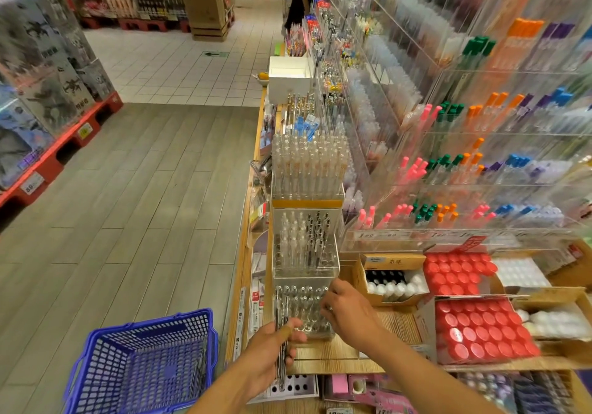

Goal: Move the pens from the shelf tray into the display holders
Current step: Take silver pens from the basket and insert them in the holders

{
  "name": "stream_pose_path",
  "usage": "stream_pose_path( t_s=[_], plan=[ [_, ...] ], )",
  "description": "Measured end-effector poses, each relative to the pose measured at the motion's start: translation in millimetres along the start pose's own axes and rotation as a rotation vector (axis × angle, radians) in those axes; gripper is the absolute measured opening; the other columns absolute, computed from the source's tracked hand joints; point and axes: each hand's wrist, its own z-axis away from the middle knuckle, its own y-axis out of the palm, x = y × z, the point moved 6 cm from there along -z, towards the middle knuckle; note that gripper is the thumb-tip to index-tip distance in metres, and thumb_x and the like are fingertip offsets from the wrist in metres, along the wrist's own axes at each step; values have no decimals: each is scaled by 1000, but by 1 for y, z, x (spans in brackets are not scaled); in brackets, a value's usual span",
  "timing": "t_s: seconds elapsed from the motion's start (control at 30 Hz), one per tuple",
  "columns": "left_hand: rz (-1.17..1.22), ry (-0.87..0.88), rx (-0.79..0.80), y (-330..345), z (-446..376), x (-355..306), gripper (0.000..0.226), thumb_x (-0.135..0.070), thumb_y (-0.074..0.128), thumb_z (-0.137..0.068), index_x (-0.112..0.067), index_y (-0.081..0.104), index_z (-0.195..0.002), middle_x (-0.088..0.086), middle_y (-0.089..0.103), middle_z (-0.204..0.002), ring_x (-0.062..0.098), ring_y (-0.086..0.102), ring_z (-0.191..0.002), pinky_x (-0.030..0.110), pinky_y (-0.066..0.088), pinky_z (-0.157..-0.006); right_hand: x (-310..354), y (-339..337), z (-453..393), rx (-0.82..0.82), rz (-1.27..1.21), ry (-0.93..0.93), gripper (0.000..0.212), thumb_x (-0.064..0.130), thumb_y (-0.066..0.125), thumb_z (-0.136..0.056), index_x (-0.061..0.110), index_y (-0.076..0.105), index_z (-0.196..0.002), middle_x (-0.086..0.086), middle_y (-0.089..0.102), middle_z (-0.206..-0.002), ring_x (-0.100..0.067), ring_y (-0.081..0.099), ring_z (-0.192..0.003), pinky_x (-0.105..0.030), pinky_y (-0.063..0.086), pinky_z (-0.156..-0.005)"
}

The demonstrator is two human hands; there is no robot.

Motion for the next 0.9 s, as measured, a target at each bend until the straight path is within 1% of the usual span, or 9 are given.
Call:
stream_pose_path(
  t_s=[0.1, 0.17, 0.27, 0.4, 0.57, 0.67, 0.73, 0.83, 0.9],
  plan=[
    [-23, -29, 80, 8, 3, 0, 24, -18, 58, -97, -4, 68, -115, 16, 75, -95, 16, 56, -59, 26, 46, -51, 2, -2, -1, 41, -58, 50, 22, 32, 61, -92, 24, 68, -112, 7, 54, -107, -13, 55, -98, -26, 48, -83],
    [-38, -34, 134, 13, 6, 0, 25, -17, 57, -98, -2, 66, -117, 16, 74, -95, 16, 56, -60, 26, 46, -52, 6, -5, -4, 65, -238, 100, 27, 35, 62, -93, 25, 65, -117, 9, 56, -103, -9, 56, -93, -25, 48, -81],
    [-48, -35, 189, 20, 8, -1, 28, -16, 58, -97, 0, 62, -120, 16, 73, -94, 17, 55, -59, 26, 44, -52, 14, -3, -7, 155, -580, 181, 31, 31, 60, -96, 20, 61, -124, 10, 60, -89, -1, 57, -80, -15, 44, -71],
    [-44, -31, 238, 26, 10, -3, 32, -16, 59, -95, 1, 61, -121, 18, 72, -96, 17, 56, -59, 26, 45, -52, 17, 3, -4, 214, -913, 289, 11, 21, 63, -95, 18, 65, -105, 7, 59, -77, 5, 56, -62, -14, 47, -61],
    [-22, -16, 226, 22, 7, -5, 36, -20, 60, -94, 1, 60, -123, 19, 72, -99, 19, 60, -65, 28, 49, -58, 11, 3, -3, 201, -1077, 352, 8, 18, 66, -93, 14, 68, -99, 6, 64, -76, -6, 62, -66, -22, 49, -65],
    [47, 5, 182, 14, 4, -7, 32, -19, 55, -98, -1, 58, -124, 22, 72, -97, 23, 62, -68, 31, 52, -60, 2, -7, -3, 127, -1008, 346, 4, 17, 62, -95, 13, 65, -95, 2, 62, -75, -8, 58, -64, -28, 48, -64],
    [54, 3, 132, 5, 1, -7, 31, -20, 49, -100, -2, 58, -123, 21, 72, -95, 23, 62, -65, 30, 52, -56, -3, -21, -2, 29, -910, 280, 5, 18, 60, -96, 17, 64, -93, 3, 60, -74, -7, 53, -64, -27, 46, -62],
    [8, -2, 41, -10, -2, -5, 32, -24, 47, -102, -1, 59, -120, 17, 72, -90, 16, 52, -54, 24, 43, -44, -10, -42, 3, -150, -814, 202, 11, 16, 59, -96, 25, 63, -90, 3, 59, -72, -1, 51, -64, -21, 45, -60],
    [-38, 5, -1, -17, -4, -4, 34, -28, 47, -102, -2, 60, -119, 13, 72, -85, 12, 44, -50, 22, 35, -40, -13, -51, 5, -215, -681, 156, 11, 16, 59, -96, 25, 62, -91, 7, 59, -75, -2, 53, -67, -17, 45, -61]
  ],
)
